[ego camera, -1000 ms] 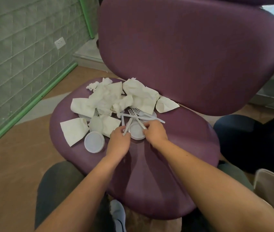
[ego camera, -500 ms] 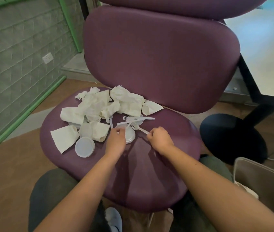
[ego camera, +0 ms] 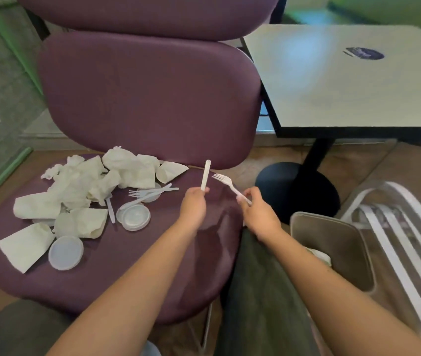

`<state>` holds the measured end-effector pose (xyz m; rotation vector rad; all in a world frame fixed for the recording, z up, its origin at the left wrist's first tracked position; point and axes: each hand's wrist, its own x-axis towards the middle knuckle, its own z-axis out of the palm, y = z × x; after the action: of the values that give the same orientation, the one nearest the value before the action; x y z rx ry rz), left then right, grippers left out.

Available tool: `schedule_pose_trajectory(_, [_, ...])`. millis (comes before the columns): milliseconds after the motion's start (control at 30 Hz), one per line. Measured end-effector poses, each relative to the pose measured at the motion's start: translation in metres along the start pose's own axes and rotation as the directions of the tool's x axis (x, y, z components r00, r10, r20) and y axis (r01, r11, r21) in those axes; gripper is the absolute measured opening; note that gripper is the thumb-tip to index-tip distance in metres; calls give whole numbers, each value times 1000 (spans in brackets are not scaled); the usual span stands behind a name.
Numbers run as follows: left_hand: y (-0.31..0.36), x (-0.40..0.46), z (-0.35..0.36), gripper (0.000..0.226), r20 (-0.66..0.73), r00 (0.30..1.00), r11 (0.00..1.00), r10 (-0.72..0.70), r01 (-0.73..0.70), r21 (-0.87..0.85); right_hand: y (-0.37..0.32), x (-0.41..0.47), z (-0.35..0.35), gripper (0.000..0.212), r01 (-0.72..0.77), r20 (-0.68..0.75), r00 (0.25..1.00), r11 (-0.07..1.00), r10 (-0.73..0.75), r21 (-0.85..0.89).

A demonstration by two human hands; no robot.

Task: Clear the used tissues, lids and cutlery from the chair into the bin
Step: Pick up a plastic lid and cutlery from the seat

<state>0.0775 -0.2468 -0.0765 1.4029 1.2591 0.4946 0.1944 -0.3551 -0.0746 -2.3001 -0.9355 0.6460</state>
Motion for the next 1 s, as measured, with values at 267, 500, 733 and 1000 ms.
schedule_pose_trajectory(267, [38,-32,106,23,304,949,993,82,-102,53,74,-12,-41,27,-109,-242,960,986,137,125])
schedule_pose_trajectory(500, [37,-47,172,18,408,913,997,-19,-12,72,135,-16,-67,27,-170,-438,879,982,188,81])
schedule_pose_trajectory(733, [22,-53,220,32,479,867,979,-140,50,196,181,-23,-84,19,-300,-331,860,910,388,287])
schedule_pose_trajectory(1000, [-3,-52,255,45,469,863,851,-188,-95,516,228,-10,-71,35,-521,-103,840,845,533,123])
